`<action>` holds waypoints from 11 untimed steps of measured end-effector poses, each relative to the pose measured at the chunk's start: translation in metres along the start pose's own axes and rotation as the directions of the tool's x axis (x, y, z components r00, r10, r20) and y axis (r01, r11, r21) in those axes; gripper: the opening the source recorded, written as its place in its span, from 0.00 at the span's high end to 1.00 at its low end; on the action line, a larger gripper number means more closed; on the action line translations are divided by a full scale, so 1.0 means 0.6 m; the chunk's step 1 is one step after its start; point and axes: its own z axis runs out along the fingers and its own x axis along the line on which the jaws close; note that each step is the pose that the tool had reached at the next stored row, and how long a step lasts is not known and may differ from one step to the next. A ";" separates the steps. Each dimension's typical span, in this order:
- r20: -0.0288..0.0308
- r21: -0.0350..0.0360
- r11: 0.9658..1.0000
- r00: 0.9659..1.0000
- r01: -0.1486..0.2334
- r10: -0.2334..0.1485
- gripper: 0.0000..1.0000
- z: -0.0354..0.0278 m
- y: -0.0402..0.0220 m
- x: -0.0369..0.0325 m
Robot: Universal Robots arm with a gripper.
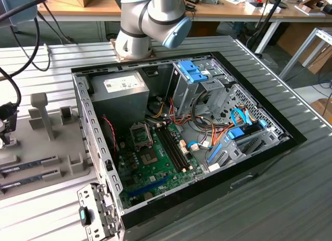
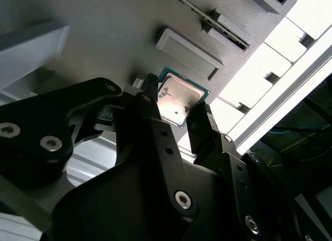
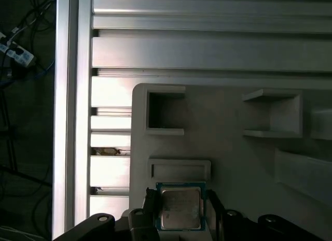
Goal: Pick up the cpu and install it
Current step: 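Pick up the cpu and move it towards the insertion slot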
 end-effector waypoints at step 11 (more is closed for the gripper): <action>0.000 -0.006 1.000 1.000 0.000 0.000 0.53 -0.018 0.000 0.000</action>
